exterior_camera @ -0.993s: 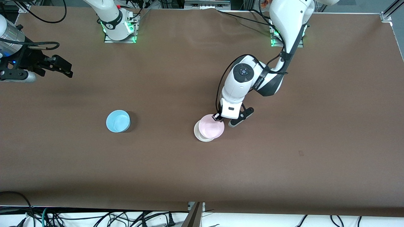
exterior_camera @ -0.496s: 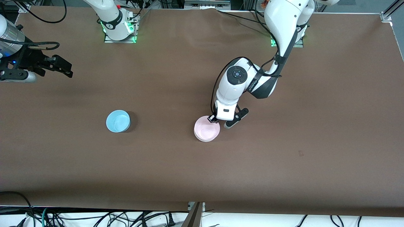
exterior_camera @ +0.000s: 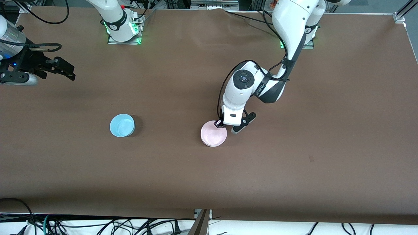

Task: Stack pink and blue bowls on white bowl
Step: 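Lower the pink bowl into the white bowl and open the left gripper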

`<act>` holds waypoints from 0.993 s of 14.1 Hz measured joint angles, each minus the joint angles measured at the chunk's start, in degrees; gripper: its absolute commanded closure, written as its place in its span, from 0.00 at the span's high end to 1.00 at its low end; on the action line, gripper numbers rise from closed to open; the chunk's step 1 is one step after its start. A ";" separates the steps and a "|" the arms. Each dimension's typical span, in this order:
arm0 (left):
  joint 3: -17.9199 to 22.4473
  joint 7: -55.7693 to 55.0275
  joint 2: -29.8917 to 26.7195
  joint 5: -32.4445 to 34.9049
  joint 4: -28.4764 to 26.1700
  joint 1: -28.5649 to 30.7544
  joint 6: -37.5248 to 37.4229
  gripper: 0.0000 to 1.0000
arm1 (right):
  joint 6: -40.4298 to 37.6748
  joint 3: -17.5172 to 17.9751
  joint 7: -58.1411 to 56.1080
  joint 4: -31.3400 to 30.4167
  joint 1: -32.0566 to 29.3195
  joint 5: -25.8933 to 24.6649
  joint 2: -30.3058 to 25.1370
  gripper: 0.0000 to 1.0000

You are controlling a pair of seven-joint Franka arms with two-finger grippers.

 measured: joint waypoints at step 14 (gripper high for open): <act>0.00 -0.92 1.29 0.00 0.10 -0.72 -0.05 0.00 | 0.00 0.00 0.00 0.00 0.00 0.00 0.00 1.00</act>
